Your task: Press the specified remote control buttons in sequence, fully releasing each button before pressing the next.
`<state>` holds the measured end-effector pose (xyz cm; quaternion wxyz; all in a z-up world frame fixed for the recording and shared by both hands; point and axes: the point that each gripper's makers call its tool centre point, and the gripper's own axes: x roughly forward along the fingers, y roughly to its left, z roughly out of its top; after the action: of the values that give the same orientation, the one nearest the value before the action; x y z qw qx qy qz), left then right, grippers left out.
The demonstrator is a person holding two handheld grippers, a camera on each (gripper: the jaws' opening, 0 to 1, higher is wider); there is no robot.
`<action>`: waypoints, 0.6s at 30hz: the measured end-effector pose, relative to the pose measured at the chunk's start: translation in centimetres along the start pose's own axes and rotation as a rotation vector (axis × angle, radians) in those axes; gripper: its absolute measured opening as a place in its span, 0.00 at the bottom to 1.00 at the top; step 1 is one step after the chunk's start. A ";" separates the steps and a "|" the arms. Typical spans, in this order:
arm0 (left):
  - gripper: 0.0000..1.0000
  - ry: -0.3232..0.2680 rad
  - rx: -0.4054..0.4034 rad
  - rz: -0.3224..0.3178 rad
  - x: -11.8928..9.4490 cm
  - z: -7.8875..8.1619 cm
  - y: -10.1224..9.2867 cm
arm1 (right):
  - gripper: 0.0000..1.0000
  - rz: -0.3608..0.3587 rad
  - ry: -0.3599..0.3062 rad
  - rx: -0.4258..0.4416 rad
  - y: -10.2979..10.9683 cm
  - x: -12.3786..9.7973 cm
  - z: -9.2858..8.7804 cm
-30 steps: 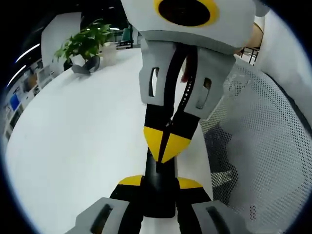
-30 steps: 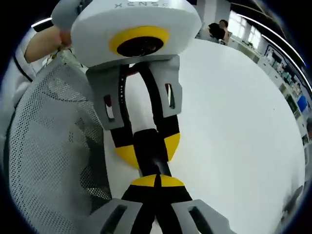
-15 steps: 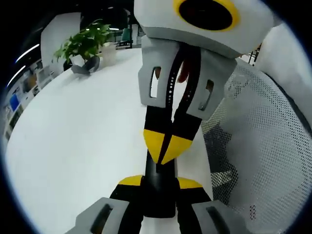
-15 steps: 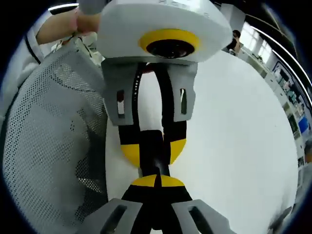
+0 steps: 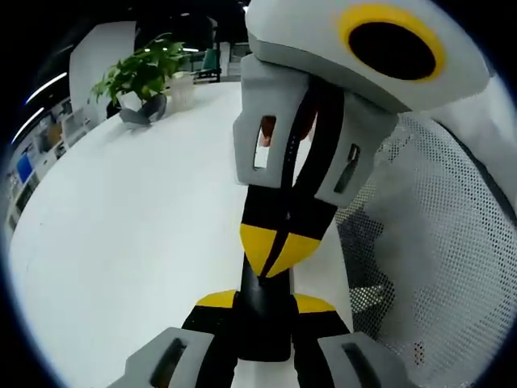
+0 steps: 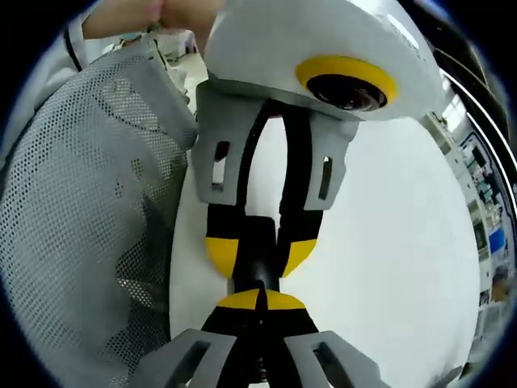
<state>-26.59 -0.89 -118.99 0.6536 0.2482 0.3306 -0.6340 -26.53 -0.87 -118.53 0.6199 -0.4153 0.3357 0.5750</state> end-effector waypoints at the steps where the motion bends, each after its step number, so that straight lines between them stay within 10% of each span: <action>1: 0.24 0.000 0.001 -0.001 0.0 0.0 0.0 | 0.00 -0.003 -0.011 0.019 0.0 0.0 0.0; 7: 0.24 0.003 0.004 -0.003 0.0 0.0 0.0 | 0.00 0.065 -0.143 0.266 -0.1 -0.4 0.1; 18: 0.24 -0.001 0.004 -0.005 0.0 0.0 0.0 | 0.00 0.058 -0.073 0.065 0.4 0.0 0.7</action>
<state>-26.58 -0.88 -118.98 0.6516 0.2484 0.3299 -0.6363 -26.93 -0.24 -118.32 0.6280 -0.3639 0.3430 0.5963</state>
